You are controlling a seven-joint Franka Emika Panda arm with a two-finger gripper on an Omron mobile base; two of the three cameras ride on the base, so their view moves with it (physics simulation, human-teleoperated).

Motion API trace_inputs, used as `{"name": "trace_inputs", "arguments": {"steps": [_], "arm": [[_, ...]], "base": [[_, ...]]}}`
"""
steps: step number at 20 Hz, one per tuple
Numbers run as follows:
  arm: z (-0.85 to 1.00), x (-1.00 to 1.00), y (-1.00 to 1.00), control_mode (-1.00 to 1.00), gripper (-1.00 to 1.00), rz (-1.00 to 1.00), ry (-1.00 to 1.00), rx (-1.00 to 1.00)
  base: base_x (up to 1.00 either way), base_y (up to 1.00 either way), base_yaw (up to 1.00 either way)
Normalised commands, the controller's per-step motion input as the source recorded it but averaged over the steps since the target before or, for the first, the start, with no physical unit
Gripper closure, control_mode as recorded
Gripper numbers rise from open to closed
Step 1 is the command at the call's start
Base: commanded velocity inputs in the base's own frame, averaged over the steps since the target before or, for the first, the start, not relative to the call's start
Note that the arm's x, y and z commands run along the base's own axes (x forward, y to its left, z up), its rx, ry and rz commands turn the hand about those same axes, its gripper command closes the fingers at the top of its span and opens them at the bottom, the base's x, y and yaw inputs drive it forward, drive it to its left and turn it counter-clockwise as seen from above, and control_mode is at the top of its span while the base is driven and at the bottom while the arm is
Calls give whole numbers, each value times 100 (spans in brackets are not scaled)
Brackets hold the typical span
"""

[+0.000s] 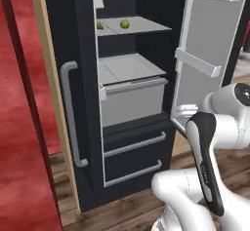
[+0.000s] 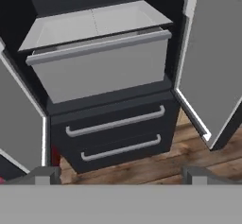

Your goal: Move the tacos and lemon from the second highest shelf to the top shelf to make space. Then, place the pitcher from the counter on the cleared second highest shelf.

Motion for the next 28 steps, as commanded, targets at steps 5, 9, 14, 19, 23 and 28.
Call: {"name": "trace_inputs", "arguments": {"steps": [5,9,14,19,23,28], "arm": [[0,0,0,100,-100,0,0,0],[0,0,0,100,-100,0,0,0],[0,0,0,100,-100,0,0,0],[0,0,0,100,-100,0,0,0],[0,0,0,100,-100,0,0,0],[0,0,0,100,-100,0,0,0]], "base": [[-19,8,-58],[0,-10,-51],[3,-42,-45],[2,-63,-36],[0,-68,-33],[8,-67,-22]]}}
